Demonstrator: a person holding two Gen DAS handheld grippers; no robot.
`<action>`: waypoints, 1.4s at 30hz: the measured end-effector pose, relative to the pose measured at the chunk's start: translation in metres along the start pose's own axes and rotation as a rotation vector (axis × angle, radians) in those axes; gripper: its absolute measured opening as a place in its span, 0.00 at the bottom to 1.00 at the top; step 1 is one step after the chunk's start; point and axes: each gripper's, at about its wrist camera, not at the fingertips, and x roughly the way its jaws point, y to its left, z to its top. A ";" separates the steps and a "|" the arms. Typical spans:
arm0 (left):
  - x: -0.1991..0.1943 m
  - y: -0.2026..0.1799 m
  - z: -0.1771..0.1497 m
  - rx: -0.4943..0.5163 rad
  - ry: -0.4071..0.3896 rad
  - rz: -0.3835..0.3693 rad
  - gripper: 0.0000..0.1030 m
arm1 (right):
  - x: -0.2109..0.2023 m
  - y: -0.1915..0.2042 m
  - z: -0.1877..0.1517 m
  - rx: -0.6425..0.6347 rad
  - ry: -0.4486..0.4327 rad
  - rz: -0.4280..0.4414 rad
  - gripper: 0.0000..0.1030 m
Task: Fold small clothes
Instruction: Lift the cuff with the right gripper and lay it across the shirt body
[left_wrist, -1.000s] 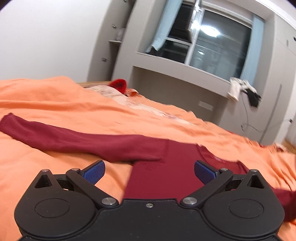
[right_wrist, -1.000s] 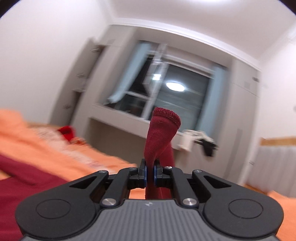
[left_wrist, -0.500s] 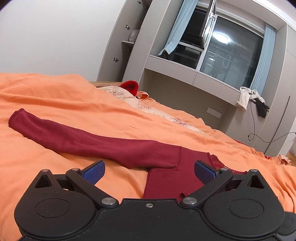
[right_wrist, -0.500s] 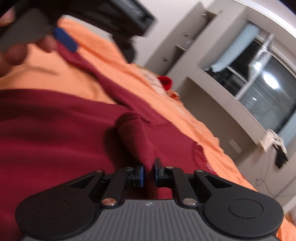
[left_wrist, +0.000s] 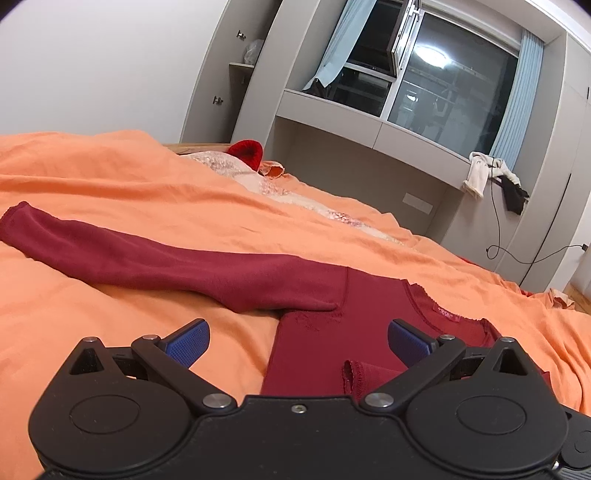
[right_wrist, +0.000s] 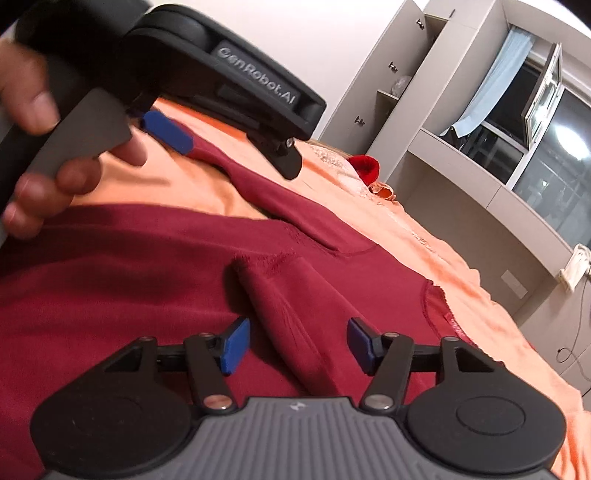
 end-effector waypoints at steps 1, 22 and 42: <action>0.000 0.000 0.000 -0.001 0.001 0.001 0.99 | -0.004 0.002 -0.003 0.019 -0.002 0.011 0.45; 0.029 -0.034 -0.027 0.194 0.179 -0.026 1.00 | -0.102 -0.007 -0.066 0.018 -0.006 0.019 0.67; 0.036 -0.051 -0.051 0.397 0.216 0.052 1.00 | -0.077 -0.082 -0.176 0.050 0.270 -0.376 0.29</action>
